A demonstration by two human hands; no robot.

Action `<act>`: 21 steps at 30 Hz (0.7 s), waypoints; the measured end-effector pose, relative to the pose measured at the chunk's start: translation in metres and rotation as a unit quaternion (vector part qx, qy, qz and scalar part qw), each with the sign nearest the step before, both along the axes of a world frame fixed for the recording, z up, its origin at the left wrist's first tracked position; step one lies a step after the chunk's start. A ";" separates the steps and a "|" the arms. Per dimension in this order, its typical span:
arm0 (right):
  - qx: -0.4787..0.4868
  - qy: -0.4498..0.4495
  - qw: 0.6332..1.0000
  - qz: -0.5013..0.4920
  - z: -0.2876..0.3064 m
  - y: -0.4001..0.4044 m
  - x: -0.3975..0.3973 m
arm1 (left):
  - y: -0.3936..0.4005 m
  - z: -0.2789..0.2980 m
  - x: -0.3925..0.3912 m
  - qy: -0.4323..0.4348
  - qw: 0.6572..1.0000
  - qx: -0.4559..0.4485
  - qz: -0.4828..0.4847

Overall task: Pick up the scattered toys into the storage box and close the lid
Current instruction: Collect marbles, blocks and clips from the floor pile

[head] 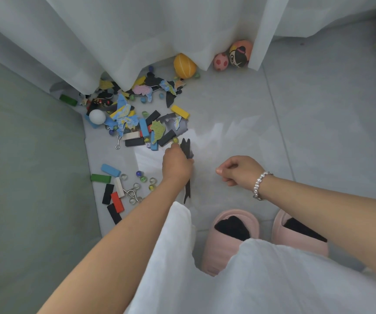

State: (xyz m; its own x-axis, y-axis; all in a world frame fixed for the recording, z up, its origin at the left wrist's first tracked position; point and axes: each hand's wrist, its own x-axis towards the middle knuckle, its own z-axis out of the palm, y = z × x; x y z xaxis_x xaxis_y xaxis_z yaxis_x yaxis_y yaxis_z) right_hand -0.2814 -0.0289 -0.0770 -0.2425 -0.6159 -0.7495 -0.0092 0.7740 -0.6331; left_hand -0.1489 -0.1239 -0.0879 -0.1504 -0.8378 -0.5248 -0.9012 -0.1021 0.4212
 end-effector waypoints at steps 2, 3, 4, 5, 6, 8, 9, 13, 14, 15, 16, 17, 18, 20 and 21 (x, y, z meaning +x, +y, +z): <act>-0.005 0.000 1.000 -0.005 0.002 -0.004 0.000 | -0.001 0.003 0.003 -0.003 1.000 0.012 -0.004; -0.009 -0.001 1.000 -0.007 0.004 -0.008 0.000 | -0.001 0.005 0.005 0.000 1.000 0.016 -0.002; -0.015 0.001 1.000 -0.008 0.005 -0.011 0.001 | 0.000 0.006 0.006 0.000 1.000 0.019 -0.001; -0.020 0.006 1.000 -0.007 0.005 -0.015 0.002 | 0.001 0.007 0.008 0.002 1.000 0.018 0.000; -0.023 0.014 1.000 -0.006 0.005 -0.020 0.003 | 0.003 0.006 0.009 0.004 1.000 0.012 -0.003; -0.028 0.029 0.999 -0.002 0.005 -0.031 0.007 | 0.007 0.005 0.011 0.013 1.000 -0.007 -0.011; -0.029 0.035 0.999 0.000 0.005 -0.037 0.008 | 0.008 0.007 0.011 0.019 1.000 -0.011 -0.009; -0.034 0.061 0.997 0.022 0.003 -0.060 0.017 | -0.002 0.018 0.028 0.076 0.991 0.002 0.114; -0.036 0.065 0.997 0.036 0.003 -0.065 0.021 | -0.007 0.022 0.036 0.095 0.983 0.001 0.154; -0.037 0.070 0.996 0.051 0.002 -0.069 0.026 | -0.012 0.027 0.047 0.111 0.976 0.001 0.188; -0.038 0.073 0.994 0.068 0.002 -0.072 0.032 | -0.016 0.033 0.060 0.122 0.968 0.004 0.217; -0.039 0.078 0.993 0.085 0.002 -0.076 0.040 | -0.019 0.039 0.073 0.132 0.961 0.010 0.244; -0.040 0.085 0.990 0.105 0.002 -0.079 0.048 | -0.021 0.044 0.086 0.146 0.951 0.018 0.271; -0.043 0.108 0.981 0.154 0.002 -0.082 0.065 | -0.021 0.049 0.111 0.174 0.930 0.031 0.324; -0.048 0.117 0.976 0.176 0.002 -0.082 0.074 | -0.020 0.050 0.121 0.182 0.919 0.035 0.348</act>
